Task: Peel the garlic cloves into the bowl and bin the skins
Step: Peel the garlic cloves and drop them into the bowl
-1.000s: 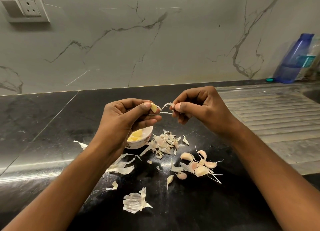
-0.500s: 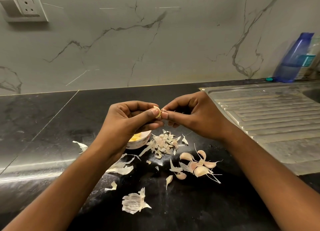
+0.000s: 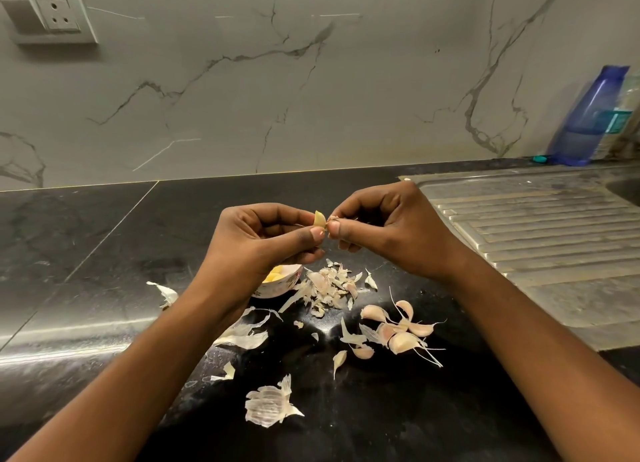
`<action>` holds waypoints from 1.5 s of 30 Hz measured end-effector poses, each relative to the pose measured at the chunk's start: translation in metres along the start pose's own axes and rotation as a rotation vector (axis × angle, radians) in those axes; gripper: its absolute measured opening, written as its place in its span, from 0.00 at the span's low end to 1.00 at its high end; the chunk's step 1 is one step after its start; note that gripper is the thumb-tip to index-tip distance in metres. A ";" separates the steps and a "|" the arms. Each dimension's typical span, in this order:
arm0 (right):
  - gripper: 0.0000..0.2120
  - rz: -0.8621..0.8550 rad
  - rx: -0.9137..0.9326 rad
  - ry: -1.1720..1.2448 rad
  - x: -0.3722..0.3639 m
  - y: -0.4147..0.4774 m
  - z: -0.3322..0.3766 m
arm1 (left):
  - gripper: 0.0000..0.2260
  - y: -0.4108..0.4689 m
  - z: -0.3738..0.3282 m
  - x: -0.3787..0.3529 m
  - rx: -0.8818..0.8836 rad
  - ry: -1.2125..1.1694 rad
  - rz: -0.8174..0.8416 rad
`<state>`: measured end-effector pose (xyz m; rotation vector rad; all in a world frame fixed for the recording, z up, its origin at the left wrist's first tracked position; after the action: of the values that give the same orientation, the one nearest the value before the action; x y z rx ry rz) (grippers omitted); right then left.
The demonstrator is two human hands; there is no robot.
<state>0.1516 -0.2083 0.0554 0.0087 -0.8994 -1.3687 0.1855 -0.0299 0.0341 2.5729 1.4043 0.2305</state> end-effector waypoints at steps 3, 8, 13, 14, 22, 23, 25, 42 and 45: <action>0.05 0.030 0.000 0.019 -0.003 0.000 0.000 | 0.15 0.000 -0.003 -0.001 -0.037 0.044 0.009; 0.06 0.051 -0.006 0.030 -0.004 0.000 0.001 | 0.15 -0.001 -0.011 -0.004 -0.115 0.077 0.016; 0.05 0.033 -0.001 0.046 -0.003 0.000 0.001 | 0.11 0.000 -0.007 -0.001 -0.099 0.089 -0.006; 0.05 0.031 -0.003 0.050 -0.003 0.000 0.000 | 0.11 0.000 -0.006 0.000 -0.092 0.097 -0.010; 0.04 -0.024 -0.025 0.094 0.003 -0.001 -0.001 | 0.12 0.000 -0.002 0.000 -0.058 0.109 -0.006; 0.04 -0.028 -0.026 0.092 0.004 -0.002 -0.001 | 0.11 0.000 -0.002 0.000 -0.054 0.090 -0.010; 0.03 -0.046 -0.027 0.089 0.007 -0.002 -0.002 | 0.12 0.000 -0.002 0.001 -0.039 0.035 -0.021; 0.05 0.264 -0.190 -0.088 -0.011 -0.007 -0.021 | 0.17 0.004 0.009 0.010 0.134 -0.413 -0.083; 0.11 0.305 -0.198 -0.160 -0.014 -0.009 -0.024 | 0.14 0.005 0.011 0.011 0.154 -0.404 -0.074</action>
<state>0.1589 -0.2102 0.0267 -0.3805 -0.8543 -1.1770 0.1980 -0.0247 0.0249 2.4862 1.3996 -0.4017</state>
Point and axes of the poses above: each hand's wrist, its own y-axis towards the middle knuckle, its own x-axis out of the back of the hand, z = x × y, the point moved 8 cm from there along y, towards the middle knuckle, and after that the axes turned 4 degrees about z, right-handed, at the moved point
